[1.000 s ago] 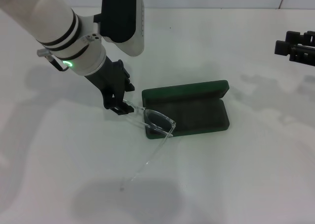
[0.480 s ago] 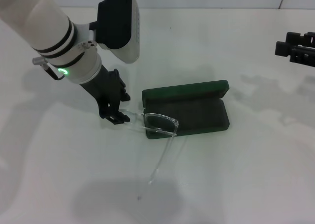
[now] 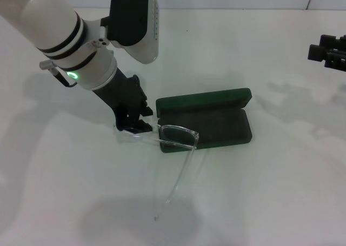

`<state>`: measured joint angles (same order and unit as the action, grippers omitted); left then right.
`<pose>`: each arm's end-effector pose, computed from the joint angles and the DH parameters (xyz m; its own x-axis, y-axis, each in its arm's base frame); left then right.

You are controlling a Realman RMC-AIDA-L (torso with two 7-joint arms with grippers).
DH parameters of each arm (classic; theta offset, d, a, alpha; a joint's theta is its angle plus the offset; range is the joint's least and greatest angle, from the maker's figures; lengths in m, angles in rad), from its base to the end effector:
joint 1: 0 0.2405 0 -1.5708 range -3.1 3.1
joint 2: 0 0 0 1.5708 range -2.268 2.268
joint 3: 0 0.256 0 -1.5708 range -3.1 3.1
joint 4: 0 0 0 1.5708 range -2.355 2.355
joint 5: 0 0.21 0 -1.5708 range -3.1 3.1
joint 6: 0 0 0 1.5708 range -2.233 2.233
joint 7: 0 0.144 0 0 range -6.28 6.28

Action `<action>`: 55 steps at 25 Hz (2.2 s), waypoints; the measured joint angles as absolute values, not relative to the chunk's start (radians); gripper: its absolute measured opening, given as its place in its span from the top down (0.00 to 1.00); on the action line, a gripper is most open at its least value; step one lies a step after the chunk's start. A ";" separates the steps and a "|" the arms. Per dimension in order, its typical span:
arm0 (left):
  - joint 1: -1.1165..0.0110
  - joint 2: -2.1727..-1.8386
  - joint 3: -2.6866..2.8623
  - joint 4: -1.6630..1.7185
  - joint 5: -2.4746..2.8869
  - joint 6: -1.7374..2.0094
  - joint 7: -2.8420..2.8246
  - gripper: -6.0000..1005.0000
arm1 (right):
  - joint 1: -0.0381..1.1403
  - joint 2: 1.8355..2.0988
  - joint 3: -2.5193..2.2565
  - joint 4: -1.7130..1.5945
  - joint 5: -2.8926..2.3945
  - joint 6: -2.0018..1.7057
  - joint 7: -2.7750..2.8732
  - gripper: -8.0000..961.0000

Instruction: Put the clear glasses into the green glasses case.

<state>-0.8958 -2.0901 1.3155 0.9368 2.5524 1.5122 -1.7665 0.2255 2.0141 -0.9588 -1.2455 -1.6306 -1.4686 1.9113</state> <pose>-0.1504 0.3830 -0.0426 0.9107 -0.0599 -0.4088 -0.0727 -0.9972 -0.0158 0.2405 0.3159 0.0998 0.6685 -0.3772 -0.6410 -0.6366 -0.7359 -0.2308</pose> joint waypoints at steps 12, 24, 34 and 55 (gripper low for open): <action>-0.891 -2.092 1.319 0.931 2.535 1.542 -1.768 0.66 | 0.232 2.014 -0.958 -1.223 -1.631 -1.466 1.903 0.49; -0.883 -2.097 1.333 0.917 2.510 1.514 -1.765 0.66 | 0.242 2.014 -0.948 -1.185 -1.631 -1.469 1.887 0.49; -0.881 -2.097 1.394 0.898 2.491 1.485 -1.771 0.66 | 0.245 2.014 -0.947 -1.167 -1.631 -1.473 1.875 0.49; -0.881 -2.095 1.393 0.919 2.484 1.517 -1.791 0.92 | 0.243 2.014 -0.946 -1.167 -1.630 -1.482 1.872 0.50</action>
<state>-0.8807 -2.0953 1.3932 0.9188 2.4843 1.5175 -1.7914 0.2433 2.0141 -0.9462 -1.1673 -1.6304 -1.4822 1.8720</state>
